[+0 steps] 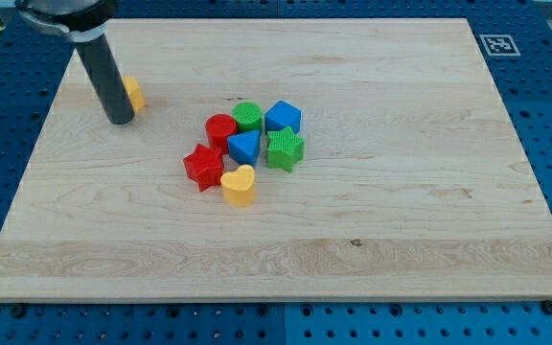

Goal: Move yellow hexagon to the top left corner of the board

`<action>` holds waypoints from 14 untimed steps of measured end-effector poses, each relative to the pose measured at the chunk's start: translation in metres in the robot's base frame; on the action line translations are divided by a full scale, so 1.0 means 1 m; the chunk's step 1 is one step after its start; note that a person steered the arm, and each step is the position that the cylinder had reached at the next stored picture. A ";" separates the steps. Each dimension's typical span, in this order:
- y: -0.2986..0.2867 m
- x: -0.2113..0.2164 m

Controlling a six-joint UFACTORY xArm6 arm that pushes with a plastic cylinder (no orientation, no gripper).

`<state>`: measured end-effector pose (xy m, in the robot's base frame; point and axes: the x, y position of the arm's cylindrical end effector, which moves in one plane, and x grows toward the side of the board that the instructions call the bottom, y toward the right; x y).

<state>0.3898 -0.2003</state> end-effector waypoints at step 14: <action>0.036 -0.126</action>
